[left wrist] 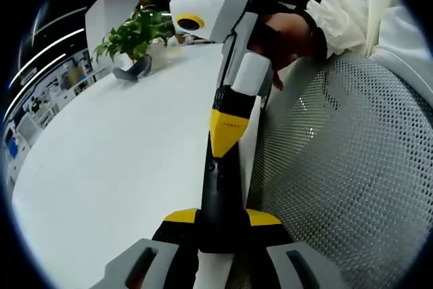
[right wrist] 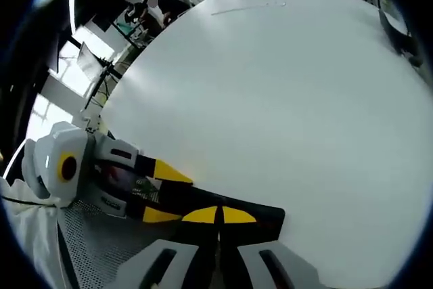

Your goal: Press the specified remote control buttons in sequence, fully releasing each button before pressing the next.

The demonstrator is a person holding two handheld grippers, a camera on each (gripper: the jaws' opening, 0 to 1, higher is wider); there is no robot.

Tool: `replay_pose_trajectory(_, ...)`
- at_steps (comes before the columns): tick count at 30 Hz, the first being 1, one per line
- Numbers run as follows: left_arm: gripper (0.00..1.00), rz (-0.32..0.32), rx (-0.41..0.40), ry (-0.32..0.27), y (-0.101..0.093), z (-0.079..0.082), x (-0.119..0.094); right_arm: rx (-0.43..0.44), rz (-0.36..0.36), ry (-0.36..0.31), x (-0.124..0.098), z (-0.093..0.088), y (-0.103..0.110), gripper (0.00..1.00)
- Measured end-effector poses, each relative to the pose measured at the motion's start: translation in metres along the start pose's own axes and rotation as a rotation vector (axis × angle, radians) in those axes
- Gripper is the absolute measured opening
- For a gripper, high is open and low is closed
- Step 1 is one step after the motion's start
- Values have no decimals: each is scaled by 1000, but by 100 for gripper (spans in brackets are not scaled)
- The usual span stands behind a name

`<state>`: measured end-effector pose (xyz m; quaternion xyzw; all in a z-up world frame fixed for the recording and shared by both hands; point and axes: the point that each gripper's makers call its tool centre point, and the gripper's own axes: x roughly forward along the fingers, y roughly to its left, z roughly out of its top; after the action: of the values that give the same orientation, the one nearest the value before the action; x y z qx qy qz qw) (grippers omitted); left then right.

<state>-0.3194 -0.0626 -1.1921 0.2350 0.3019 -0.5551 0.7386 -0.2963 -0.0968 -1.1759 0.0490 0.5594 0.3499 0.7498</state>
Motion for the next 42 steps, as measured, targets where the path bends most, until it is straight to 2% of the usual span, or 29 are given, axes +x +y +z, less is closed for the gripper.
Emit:
replay_pose_trajectory(4, 24, -3, 2, 0, -1, 1, 1, 49, 16, -23, 1, 5, 2, 0)
replay_pose_trajectory(7, 24, -4, 3, 2, -1, 1, 0, 88, 15, -7, 4, 4, 4, 0)
replay_pose_trajectory(14, 24, -4, 6, 1, -1, 0, 0, 66, 7, -2, 8, 2, 5, 0)
replay_pose_trajectory(16, 24, -4, 5, -1, -1, 0, 0, 63, 3, 17, 11, -1, 4, 0)
replay_pose_trajectory(28, 24, -5, -10, -10, -1, 1, 0, 50, 4, 21, 13, 2, 6, 0)
replay_pose_trajectory(36, 24, -4, -3, -9, -1, 0, 0, 66, -22, 74, 17, 4, 1, 0)
replay_pose_trajectory(42, 24, -3, -20, -14, 0, 1, 0, 73, -36, 64, 19, 5, -2, 0)
